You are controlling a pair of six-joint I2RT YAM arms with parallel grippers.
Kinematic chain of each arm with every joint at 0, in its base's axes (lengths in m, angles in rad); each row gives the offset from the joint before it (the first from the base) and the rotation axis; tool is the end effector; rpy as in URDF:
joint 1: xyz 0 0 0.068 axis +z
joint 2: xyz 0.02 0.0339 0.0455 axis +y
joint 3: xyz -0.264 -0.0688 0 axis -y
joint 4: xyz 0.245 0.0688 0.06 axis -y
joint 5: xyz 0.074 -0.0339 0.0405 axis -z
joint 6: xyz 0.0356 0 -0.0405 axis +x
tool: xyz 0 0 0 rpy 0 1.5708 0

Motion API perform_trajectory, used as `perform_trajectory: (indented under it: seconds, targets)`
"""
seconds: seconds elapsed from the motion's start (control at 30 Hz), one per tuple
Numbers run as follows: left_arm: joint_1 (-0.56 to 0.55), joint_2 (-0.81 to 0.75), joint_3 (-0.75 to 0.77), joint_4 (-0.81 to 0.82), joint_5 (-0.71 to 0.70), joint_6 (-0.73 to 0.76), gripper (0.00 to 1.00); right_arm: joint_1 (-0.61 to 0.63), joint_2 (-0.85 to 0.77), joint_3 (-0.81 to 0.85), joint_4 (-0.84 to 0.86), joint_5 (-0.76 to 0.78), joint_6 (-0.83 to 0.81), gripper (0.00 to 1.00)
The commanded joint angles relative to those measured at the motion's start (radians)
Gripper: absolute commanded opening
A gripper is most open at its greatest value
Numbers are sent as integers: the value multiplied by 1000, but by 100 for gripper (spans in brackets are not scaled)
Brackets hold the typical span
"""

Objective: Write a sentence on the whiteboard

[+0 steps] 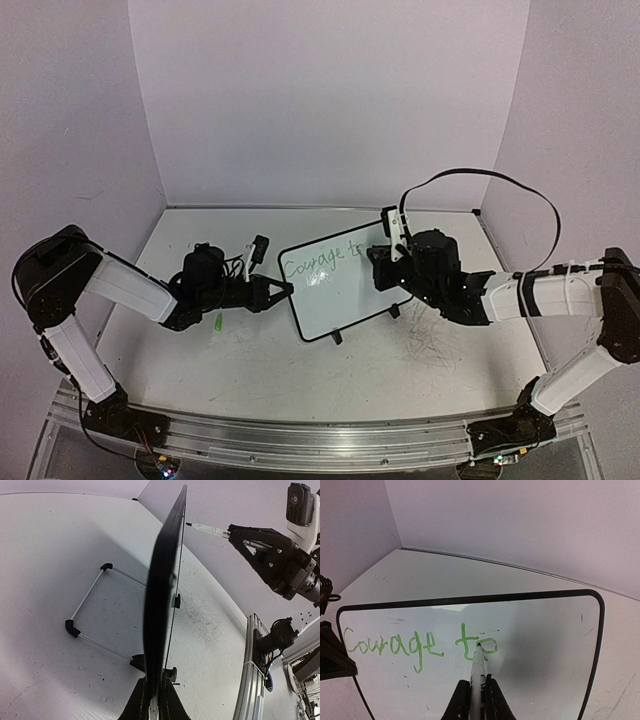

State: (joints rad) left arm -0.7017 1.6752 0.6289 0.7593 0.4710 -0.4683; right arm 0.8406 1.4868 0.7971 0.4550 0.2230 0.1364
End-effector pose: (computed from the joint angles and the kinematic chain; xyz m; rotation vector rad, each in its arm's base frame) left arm 0.2367 -0.2212 0.1641 0.5853 1.9318 -1.2175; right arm 0.2265 0.2412 0.2417 -0.4768 1.7639 0.4941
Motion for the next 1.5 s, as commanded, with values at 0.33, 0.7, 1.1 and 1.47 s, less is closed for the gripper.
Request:
perform_trajectory:
  seconds: [0.33, 0.7, 1.1, 1.47]
  targets:
    - [-2, 2, 24, 16, -5, 20, 4, -1, 30, 35, 28, 28, 22, 0]
    - [-2, -3, 20, 14, -6, 20, 4, -1, 29, 6, 7, 36, 41, 0]
    - [-2, -3, 20, 15, -8, 20, 4, -1, 12, -7, -5, 60, 45, 0]
    - [-2, -3, 18, 14, -8, 20, 4, -1, 8, -19, -14, 80, 56, 0]
